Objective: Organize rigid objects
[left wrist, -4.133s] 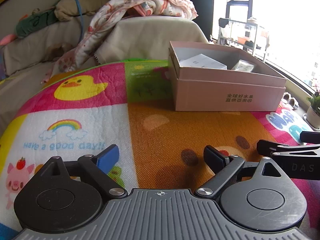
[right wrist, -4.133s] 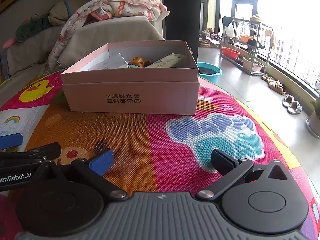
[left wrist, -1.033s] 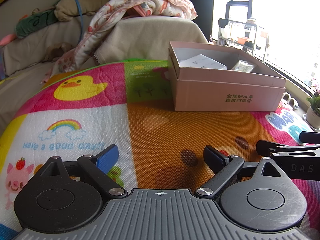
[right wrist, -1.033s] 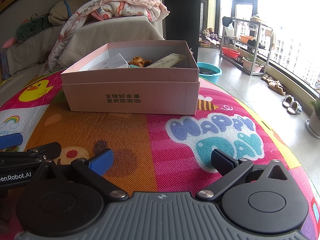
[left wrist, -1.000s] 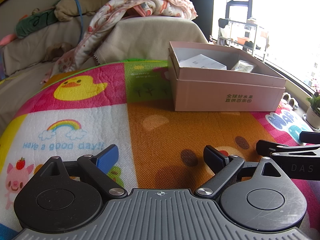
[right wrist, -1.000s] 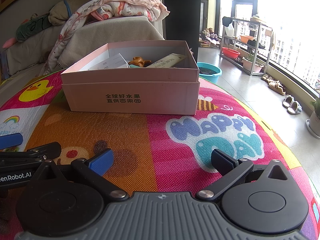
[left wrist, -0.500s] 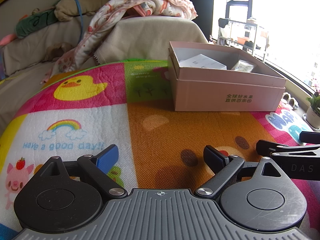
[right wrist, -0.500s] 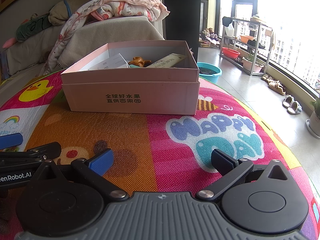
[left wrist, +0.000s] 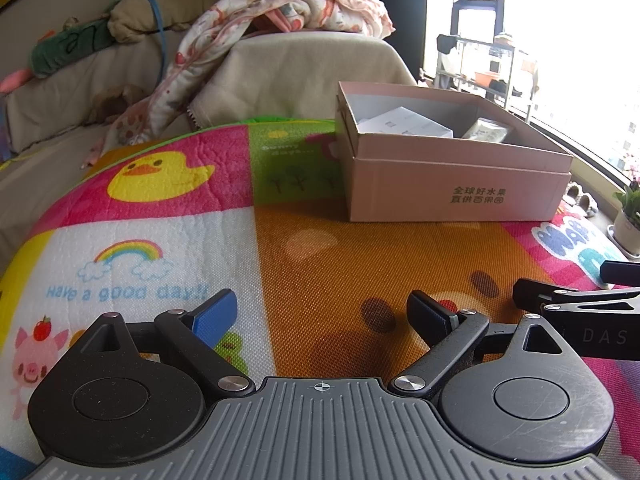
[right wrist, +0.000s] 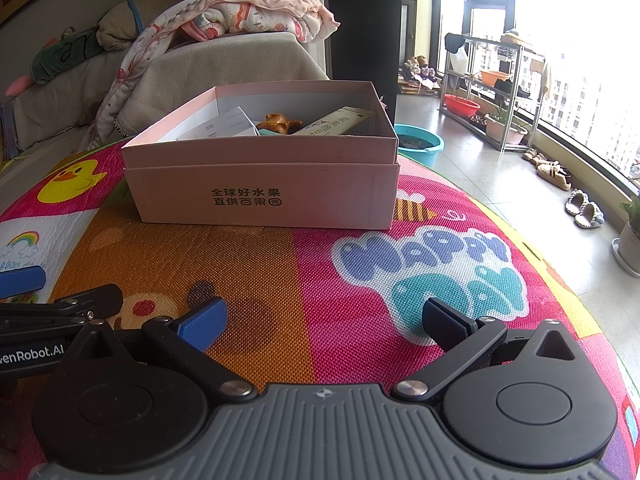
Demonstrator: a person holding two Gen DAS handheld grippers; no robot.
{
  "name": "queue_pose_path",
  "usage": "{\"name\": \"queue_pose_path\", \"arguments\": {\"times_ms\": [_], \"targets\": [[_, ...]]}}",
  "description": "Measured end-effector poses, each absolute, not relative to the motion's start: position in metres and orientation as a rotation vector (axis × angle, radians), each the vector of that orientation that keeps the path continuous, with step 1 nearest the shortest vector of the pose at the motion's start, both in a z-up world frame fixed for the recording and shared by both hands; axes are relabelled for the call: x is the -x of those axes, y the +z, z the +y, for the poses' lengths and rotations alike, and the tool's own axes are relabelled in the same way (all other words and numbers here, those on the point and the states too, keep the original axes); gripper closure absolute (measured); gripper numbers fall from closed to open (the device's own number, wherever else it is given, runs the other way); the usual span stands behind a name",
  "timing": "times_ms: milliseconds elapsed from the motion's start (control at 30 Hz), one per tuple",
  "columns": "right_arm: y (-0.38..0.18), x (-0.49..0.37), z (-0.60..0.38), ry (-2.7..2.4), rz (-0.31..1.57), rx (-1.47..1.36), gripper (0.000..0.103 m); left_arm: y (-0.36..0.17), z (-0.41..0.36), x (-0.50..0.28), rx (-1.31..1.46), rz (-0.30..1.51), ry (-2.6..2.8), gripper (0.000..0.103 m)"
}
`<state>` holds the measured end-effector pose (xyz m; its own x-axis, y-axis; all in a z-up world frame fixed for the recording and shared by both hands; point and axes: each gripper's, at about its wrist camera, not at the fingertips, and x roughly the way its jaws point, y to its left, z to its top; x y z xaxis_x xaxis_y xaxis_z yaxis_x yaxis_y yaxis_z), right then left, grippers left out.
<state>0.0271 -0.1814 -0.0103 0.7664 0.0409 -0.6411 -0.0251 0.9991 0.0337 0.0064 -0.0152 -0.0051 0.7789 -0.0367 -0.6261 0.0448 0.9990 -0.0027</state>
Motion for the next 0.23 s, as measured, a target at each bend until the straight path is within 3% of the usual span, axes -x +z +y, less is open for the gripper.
{"name": "queue_pose_path", "arguments": {"times_ms": [233], "targets": [[-0.0103, -0.027, -0.1813, 0.036, 0.697, -0.023, 0.0, -0.0051, -0.0154, -0.0062, -0.013, 0.676, -0.044, 0.008]]}}
